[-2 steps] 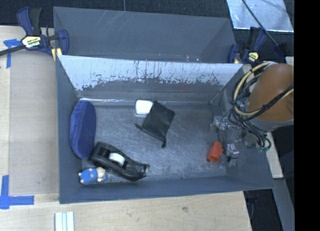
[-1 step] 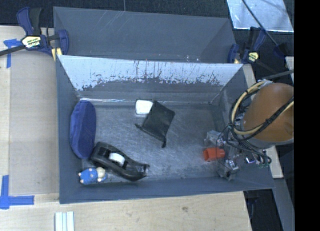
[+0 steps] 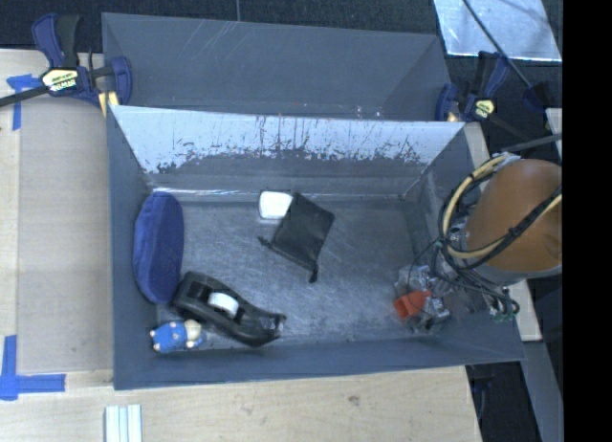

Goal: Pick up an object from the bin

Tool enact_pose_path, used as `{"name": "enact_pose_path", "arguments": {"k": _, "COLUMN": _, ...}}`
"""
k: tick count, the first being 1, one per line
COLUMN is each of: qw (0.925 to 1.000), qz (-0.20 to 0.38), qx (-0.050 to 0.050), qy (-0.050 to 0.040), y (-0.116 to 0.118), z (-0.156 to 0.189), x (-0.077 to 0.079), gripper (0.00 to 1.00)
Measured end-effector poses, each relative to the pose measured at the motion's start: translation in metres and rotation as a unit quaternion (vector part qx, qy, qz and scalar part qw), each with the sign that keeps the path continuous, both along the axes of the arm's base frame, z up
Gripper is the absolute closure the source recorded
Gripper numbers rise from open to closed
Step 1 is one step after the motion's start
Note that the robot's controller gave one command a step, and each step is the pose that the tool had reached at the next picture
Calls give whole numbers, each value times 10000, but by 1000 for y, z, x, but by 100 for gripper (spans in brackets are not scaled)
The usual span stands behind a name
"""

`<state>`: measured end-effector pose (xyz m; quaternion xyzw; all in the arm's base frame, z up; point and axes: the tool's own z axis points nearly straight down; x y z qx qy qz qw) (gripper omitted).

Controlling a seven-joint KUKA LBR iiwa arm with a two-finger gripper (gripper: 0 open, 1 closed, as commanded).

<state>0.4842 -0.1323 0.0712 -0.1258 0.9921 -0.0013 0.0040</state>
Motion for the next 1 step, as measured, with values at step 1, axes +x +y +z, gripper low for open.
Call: {"name": "enact_pose_path", "arguments": {"k": 1, "qw": 8792, "qz": 4764, "qx": -28, "qy": 9, "y": -9, "z": 126, "x": 44, "gripper": 100}}
